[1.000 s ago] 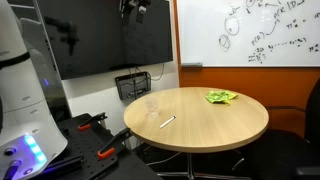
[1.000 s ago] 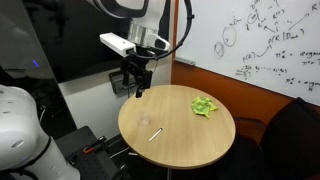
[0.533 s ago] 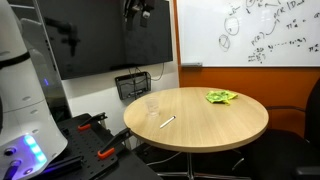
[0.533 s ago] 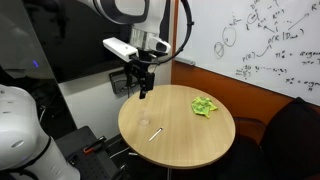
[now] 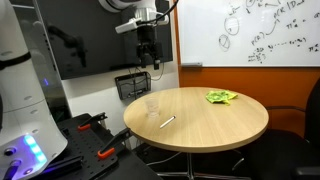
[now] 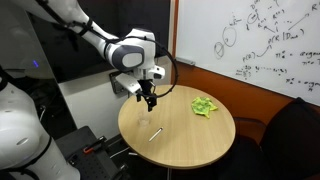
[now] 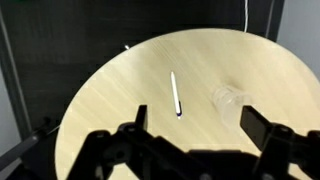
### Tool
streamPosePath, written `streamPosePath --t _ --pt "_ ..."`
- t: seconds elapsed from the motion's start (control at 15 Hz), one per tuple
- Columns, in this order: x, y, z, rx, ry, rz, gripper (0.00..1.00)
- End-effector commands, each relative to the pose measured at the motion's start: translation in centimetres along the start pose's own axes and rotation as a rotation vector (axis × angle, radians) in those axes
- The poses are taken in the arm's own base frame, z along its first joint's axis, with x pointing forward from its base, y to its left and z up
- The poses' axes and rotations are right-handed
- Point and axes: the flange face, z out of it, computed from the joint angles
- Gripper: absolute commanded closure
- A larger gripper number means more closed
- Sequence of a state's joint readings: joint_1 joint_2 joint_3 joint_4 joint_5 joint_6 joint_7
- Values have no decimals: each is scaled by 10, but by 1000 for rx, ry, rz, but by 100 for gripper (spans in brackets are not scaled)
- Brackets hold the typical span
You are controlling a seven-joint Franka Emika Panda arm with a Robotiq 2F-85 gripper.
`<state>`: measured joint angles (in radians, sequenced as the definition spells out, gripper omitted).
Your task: Put the pen in the cup
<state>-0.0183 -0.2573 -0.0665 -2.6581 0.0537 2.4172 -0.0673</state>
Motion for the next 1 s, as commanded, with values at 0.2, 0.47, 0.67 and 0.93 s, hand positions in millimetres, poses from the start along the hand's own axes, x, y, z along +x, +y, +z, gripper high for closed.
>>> streamPosePath --t 0.2,0.47,0.67,0.93 --pt "27 -34 87 -66 6 14 0" --pt "41 -37 124 -103 -13 -4 0" --pt "34 -36 126 -90 -34 -12 0" --pt "34 -36 122 -90 -27 -13 0"
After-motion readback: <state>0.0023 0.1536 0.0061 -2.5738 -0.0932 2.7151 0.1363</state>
